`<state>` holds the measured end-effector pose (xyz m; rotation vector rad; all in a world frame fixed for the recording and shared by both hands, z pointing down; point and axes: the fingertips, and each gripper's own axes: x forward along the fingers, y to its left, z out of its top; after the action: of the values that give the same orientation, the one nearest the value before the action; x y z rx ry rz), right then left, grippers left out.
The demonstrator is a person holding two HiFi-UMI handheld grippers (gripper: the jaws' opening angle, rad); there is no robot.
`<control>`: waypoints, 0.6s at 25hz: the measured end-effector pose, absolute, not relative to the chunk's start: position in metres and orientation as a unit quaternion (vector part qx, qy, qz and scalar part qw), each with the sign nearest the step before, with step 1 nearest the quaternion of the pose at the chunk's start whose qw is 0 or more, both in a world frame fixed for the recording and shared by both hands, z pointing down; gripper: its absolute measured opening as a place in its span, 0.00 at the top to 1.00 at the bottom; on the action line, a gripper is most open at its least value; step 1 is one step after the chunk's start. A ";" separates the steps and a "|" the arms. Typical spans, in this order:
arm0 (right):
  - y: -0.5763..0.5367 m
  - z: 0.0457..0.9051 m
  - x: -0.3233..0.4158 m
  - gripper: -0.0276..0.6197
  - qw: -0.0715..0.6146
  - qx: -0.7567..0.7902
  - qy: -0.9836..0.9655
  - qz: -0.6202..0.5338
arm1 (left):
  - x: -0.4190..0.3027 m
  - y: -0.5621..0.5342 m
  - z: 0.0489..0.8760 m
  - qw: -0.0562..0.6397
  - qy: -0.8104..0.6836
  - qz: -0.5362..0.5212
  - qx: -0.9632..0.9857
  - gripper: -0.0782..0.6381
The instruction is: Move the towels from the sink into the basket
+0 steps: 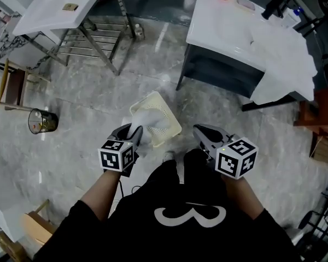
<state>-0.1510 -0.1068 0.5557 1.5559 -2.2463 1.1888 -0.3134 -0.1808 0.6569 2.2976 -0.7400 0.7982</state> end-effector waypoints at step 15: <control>-0.059 0.600 -0.088 0.95 0.067 0.576 -0.681 0.447 | -0.266 -0.219 0.793 0.355 -0.324 0.353 0.803 0.71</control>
<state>-0.0877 -0.0585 0.6001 1.7365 -2.0522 1.3470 -0.2659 -0.2192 0.7928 2.0740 -0.8385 0.9122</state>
